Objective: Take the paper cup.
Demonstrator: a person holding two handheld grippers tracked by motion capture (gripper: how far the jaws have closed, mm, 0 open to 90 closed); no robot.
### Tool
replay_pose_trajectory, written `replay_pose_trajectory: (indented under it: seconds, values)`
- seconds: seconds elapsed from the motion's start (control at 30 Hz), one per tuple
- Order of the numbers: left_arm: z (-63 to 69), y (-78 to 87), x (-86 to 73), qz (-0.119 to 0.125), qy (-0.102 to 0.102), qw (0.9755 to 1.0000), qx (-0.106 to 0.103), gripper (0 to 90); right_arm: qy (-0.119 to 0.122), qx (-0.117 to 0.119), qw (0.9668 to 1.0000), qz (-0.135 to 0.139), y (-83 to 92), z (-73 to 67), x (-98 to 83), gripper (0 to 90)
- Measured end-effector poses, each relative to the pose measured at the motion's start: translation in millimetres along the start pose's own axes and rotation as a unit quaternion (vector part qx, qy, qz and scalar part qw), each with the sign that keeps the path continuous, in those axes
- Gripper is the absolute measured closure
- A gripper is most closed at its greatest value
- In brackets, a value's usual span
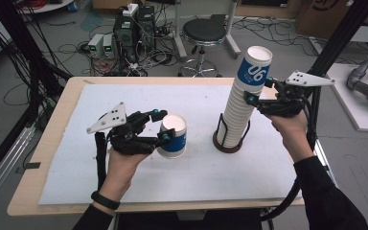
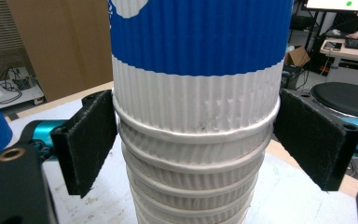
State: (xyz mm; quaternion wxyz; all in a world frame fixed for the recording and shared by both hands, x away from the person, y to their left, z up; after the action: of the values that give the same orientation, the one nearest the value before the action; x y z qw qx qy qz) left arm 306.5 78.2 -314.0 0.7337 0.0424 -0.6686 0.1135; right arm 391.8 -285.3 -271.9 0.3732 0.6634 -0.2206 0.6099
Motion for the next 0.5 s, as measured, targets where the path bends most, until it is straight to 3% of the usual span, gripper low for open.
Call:
replay_pose_trajectory:
  seconds: [0.27,0.5]
  values:
    - [1.8,5.9,-20.6,0.001,0.010,1.0000,-0.001,33.2,-0.001,0.000,1.0000,-0.001,-0.2,-0.3,0.0,14.3]
    - [1.3,9.2,-26.3,0.004,0.009,1.0000,0.000,33.2,-0.001,0.000,1.0000,0.000,-0.4,-0.5,0.1,14.2]
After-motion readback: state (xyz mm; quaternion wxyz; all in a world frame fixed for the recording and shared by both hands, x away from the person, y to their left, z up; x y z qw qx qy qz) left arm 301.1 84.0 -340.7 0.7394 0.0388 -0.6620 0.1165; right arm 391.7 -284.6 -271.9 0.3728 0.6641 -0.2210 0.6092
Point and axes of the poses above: each handheld gripper's, and its own axes: y roughly backward along the jaws, x roughly out of its top, z roughly to its right, the point moved 4 cm from there along -y, roughly forward along the jaws, and after that the axes turned 7 degrees about -x, right-handed, at the moved point
